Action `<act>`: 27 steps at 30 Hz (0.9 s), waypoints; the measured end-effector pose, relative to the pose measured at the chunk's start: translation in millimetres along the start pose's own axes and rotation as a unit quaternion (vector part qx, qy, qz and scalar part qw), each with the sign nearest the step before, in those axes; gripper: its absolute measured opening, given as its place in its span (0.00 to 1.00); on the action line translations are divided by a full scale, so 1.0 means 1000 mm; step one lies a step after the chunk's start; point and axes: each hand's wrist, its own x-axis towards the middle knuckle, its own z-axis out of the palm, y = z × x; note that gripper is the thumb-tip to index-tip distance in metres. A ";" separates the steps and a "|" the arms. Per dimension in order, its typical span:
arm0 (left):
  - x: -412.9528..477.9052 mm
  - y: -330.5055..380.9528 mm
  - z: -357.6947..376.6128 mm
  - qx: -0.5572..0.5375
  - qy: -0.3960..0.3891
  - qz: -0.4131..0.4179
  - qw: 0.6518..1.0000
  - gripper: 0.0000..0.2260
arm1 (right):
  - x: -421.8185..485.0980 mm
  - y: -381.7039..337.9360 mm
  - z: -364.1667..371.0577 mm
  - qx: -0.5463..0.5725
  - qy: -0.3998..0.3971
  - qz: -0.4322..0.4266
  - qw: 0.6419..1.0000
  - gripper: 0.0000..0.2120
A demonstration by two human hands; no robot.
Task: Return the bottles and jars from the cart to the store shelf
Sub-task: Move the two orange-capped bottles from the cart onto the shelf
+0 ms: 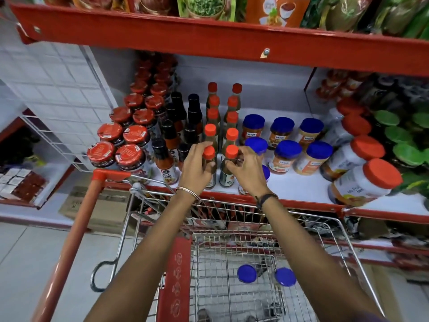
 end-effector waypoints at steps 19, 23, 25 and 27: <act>-0.043 0.033 -0.013 0.013 0.048 0.081 0.995 0.18 | -0.041 0.001 -0.027 0.050 0.029 -0.004 0.998 0.20; -0.088 0.043 0.002 -0.026 0.025 0.097 0.995 0.15 | -0.091 0.018 -0.049 0.071 0.070 -0.012 0.995 0.18; -0.114 0.043 0.016 -0.047 -0.019 0.085 0.995 0.15 | -0.119 0.042 -0.055 0.056 0.078 -0.002 0.995 0.16; -0.139 0.039 0.034 -0.064 -0.073 0.050 0.994 0.14 | -0.147 0.074 -0.058 0.031 0.056 0.034 0.997 0.16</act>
